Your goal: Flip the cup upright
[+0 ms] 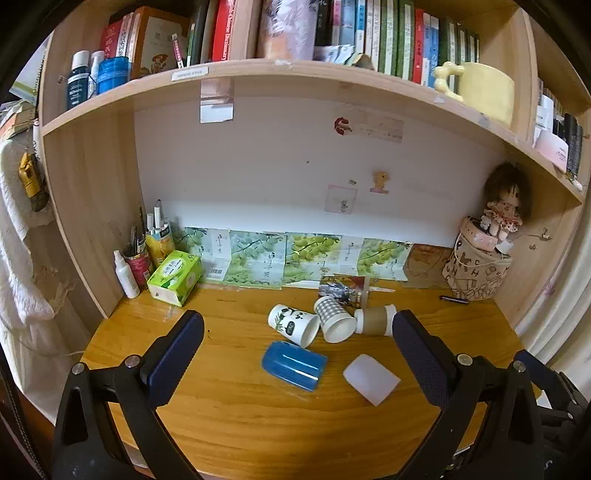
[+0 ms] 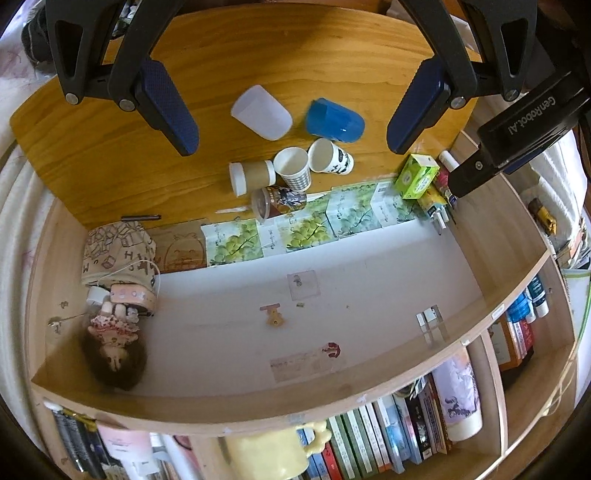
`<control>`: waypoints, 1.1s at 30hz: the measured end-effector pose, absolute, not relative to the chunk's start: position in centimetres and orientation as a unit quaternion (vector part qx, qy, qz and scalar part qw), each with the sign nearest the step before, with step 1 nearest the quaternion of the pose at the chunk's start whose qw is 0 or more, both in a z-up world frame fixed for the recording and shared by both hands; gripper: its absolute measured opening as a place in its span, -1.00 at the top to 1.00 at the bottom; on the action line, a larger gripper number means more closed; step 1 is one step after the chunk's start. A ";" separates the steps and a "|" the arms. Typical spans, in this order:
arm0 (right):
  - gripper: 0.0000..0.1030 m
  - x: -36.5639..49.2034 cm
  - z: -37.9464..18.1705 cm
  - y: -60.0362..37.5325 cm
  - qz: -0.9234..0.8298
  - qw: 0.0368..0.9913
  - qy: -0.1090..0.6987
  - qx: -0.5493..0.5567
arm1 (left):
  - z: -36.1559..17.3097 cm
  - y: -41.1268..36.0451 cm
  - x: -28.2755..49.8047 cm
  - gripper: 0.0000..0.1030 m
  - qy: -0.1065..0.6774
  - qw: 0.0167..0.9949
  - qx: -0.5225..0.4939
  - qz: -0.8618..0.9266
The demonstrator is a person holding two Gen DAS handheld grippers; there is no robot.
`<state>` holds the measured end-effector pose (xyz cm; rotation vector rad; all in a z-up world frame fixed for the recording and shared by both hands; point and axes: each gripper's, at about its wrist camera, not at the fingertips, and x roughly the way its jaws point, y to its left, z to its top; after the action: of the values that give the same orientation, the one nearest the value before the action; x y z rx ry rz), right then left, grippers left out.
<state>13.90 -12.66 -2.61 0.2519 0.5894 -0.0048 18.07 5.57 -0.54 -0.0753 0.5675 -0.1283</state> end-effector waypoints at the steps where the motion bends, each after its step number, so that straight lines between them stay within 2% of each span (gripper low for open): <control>1: -0.98 14.5 -2.8 -12.4 -0.003 0.947 0.294 0.129 | -0.7 5.9 18.5 -0.98 0.283 0.956 -0.038 -0.066; 9: -0.98 17.4 -5.3 -11.3 -0.019 0.918 0.353 0.179 | -2.6 7.0 21.5 -0.98 0.328 0.938 -0.041 -0.105; 22: -0.98 17.9 -10.0 -14.5 -0.061 0.838 0.452 0.301 | -7.8 2.4 24.6 -0.98 0.451 0.870 0.019 -0.196; 33: -0.98 20.0 -13.6 -19.7 -0.037 0.778 0.485 0.398 | -9.2 -3.3 26.4 -0.98 0.471 0.852 0.110 -0.203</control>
<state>19.96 -19.75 -13.55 0.8608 1.0487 -0.0808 26.40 -3.28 -9.19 0.2307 0.9916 -0.4268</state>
